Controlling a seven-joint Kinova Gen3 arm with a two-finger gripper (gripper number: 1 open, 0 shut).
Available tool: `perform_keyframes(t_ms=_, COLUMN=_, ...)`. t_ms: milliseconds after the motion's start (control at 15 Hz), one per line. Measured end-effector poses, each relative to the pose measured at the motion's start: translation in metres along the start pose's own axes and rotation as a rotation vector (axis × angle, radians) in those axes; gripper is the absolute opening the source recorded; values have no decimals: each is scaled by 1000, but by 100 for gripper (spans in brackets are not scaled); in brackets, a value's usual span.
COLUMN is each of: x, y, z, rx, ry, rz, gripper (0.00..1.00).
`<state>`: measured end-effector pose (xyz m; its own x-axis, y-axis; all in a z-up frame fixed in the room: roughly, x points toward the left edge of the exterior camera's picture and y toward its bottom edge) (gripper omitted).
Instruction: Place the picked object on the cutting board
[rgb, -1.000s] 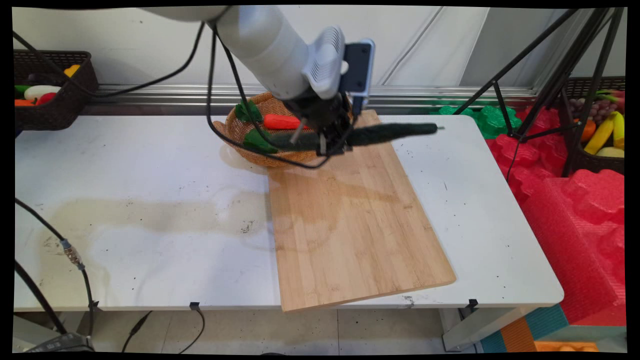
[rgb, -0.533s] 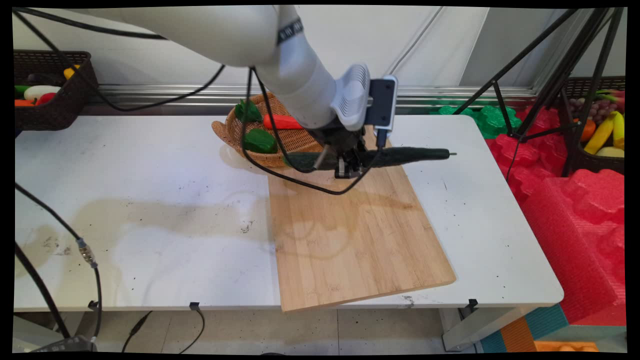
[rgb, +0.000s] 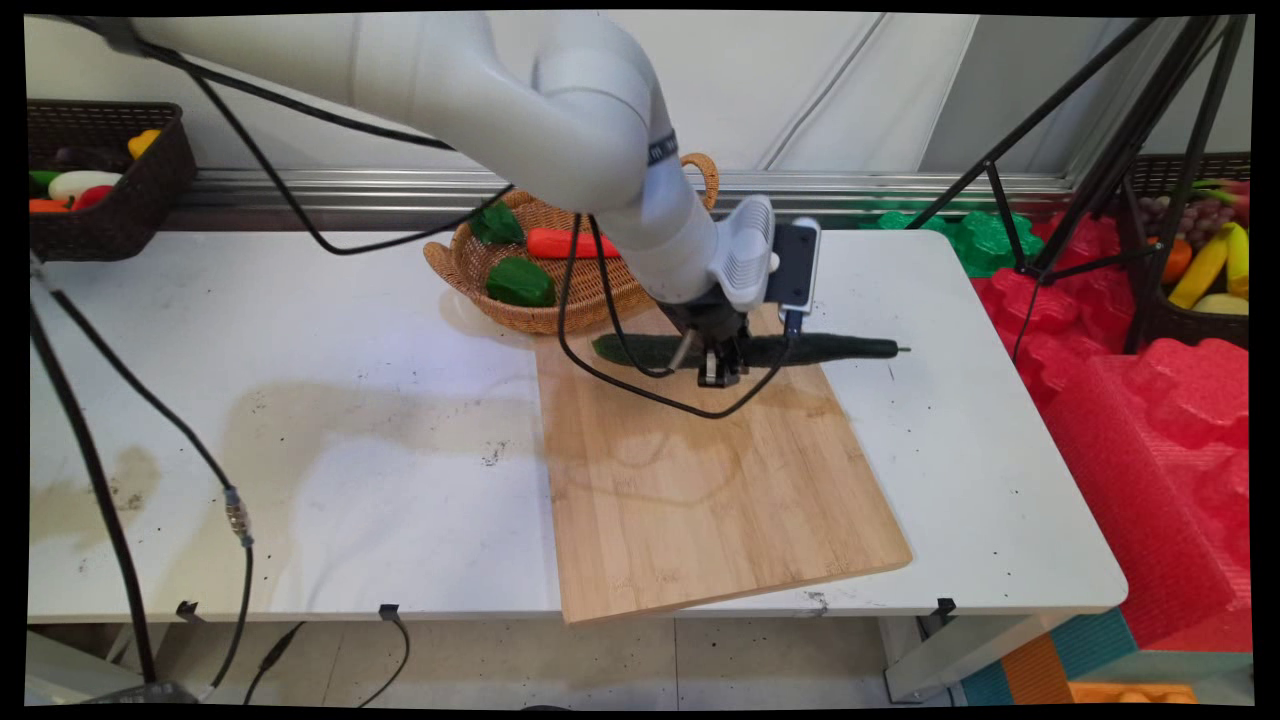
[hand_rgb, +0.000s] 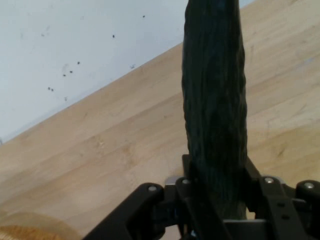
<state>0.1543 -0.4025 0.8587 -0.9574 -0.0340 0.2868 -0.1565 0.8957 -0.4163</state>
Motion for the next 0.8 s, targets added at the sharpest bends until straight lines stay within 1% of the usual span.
perform_keyframes(t_ms=267, x=-1, y=0, z=30, rx=-22, ry=-13, rz=-3, gripper=0)
perform_keyframes(t_ms=733, x=-2, y=0, z=52, rx=-42, ry=-18, rz=6, gripper=0)
perform_keyframes(t_ms=800, x=-2, y=0, z=54, rx=-43, ry=-17, rz=8, gripper=100)
